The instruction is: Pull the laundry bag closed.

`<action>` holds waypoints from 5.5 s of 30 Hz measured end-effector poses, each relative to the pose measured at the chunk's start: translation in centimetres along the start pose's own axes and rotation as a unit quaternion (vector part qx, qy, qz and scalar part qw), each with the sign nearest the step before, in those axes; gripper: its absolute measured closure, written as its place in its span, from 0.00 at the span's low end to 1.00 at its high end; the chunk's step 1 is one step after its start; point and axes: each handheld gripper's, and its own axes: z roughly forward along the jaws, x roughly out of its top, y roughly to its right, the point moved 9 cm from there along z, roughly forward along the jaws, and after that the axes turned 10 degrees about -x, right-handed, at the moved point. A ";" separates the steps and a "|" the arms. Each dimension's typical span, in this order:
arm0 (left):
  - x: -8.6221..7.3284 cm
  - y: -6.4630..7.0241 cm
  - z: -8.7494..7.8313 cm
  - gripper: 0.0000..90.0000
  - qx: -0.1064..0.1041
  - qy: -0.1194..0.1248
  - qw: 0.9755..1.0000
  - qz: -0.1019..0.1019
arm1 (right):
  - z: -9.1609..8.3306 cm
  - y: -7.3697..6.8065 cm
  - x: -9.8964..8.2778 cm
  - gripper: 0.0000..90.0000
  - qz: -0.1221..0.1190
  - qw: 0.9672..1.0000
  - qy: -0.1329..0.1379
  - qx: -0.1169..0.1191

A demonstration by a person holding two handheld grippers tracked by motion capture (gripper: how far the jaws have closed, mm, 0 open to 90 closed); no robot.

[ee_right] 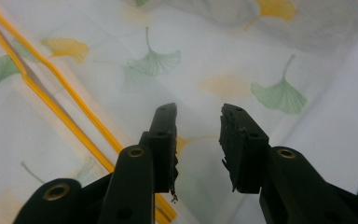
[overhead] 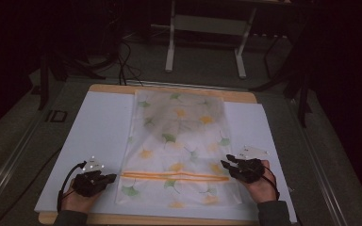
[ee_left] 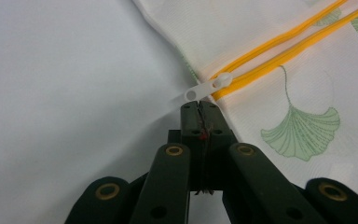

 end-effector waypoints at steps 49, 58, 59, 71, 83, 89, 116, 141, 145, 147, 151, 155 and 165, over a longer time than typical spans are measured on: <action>0.2 0.1 -1.0 0.92 0.000 0.021 1.000 -0.006 | 4.7 -10.6 7.2 0.76 -0.124 0.986 -0.025 0.112; 0.2 -0.1 -1.2 0.90 0.004 0.025 1.000 -0.010 | 5.2 -11.9 8.3 0.75 -0.137 0.983 -0.025 0.120; 0.2 -0.2 -1.2 0.90 0.003 0.026 1.000 -0.010 | 5.2 -12.0 8.4 0.74 -0.138 0.983 -0.025 0.121; 0.3 -0.7 -1.6 0.85 0.012 0.031 0.999 -0.017 | 6.1 -14.2 9.1 0.69 -0.147 0.979 -0.026 0.136; 0.3 -1.1 -2.0 0.84 0.016 0.039 0.999 -0.023 | 7.1 -16.5 9.8 0.66 -0.163 0.974 -0.030 0.153; 0.3 -1.2 -2.1 0.83 0.017 0.039 0.999 -0.024 | 7.5 -17.8 10.1 0.74 -0.175 0.970 -0.026 0.165; 0.3 -1.4 -2.2 0.83 0.016 0.042 0.999 -0.026 | 9.5 -22.6 11.8 0.85 -0.198 0.961 -0.024 0.189; 0.3 -2.1 -3.0 0.83 0.025 0.057 0.997 -0.038 | 11.1 -27.6 13.7 0.84 -0.214 0.953 -0.027 0.214; 0.3 -2.2 -3.1 0.83 0.025 0.060 0.997 -0.040 | 11.4 -28.1 13.9 0.84 -0.218 0.951 -0.030 0.215; 0.3 -2.2 -3.2 0.83 0.026 0.061 0.997 -0.042 | 11.6 -28.5 14.1 0.84 -0.223 0.950 -0.033 0.214; 0.2 -2.4 -3.3 0.83 0.027 0.062 0.997 -0.042 | 12.1 -29.0 14.2 0.83 -0.224 0.951 -0.040 0.211; 0.2 -2.4 -3.3 0.83 0.027 0.061 0.997 -0.042 | 12.6 -29.3 14.0 0.83 -0.230 0.950 -0.051 0.207; 0.1 -2.5 -3.3 0.82 0.025 0.059 0.997 -0.042 | 13.7 -29.5 13.7 0.85 -0.230 0.950 -0.070 0.200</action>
